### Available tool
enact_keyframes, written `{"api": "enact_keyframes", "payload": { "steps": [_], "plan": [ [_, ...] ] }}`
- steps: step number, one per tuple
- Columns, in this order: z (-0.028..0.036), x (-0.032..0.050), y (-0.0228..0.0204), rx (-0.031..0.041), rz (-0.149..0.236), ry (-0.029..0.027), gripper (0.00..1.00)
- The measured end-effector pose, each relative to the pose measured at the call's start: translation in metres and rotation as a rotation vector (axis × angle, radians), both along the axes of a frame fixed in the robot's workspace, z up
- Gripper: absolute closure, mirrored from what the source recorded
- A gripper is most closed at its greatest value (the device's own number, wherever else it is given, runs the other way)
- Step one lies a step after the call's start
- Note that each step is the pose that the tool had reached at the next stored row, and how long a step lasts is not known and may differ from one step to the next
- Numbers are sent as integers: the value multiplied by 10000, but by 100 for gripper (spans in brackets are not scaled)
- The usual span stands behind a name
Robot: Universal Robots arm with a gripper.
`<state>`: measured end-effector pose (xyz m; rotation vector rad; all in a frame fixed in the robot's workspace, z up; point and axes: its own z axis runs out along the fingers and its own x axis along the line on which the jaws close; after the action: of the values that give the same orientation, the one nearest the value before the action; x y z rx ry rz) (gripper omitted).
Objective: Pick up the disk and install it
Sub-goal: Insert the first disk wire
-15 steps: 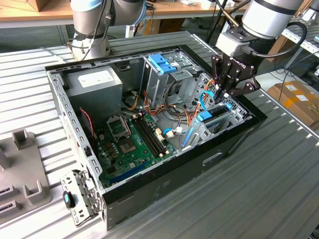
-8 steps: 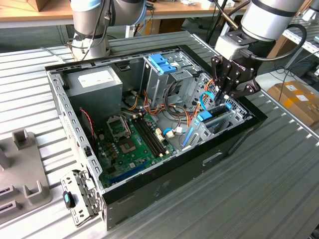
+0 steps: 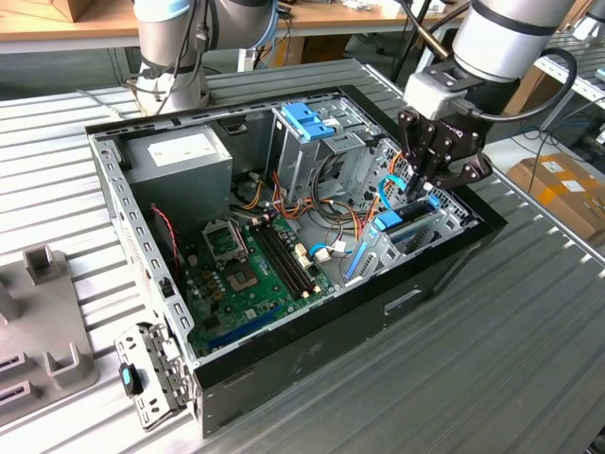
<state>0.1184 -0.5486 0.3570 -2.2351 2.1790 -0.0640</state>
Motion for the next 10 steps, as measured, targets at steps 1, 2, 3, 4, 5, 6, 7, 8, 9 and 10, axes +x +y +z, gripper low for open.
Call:
{"api": "enact_keyframes", "payload": {
  "steps": [1,2,3,4,5,6,7,8,9,10],
  "plan": [
    [-4,-5,-1,1,16,-22,84],
    [-6,-7,-1,0,33,-37,84],
    [-6,-8,-1,1,51,-47,84],
    [-9,-12,-2,9,85,-65,84],
    [-17,-17,-5,16,139,-94,84],
    [-22,-19,-5,17,188,-112,84],
    [-26,-22,-6,16,232,-125,84],
    [-32,-26,-6,16,313,-143,84],
    [-37,-29,-6,17,358,-153,84],
    [-40,-31,-6,17,404,-163,84]
  ]
}}
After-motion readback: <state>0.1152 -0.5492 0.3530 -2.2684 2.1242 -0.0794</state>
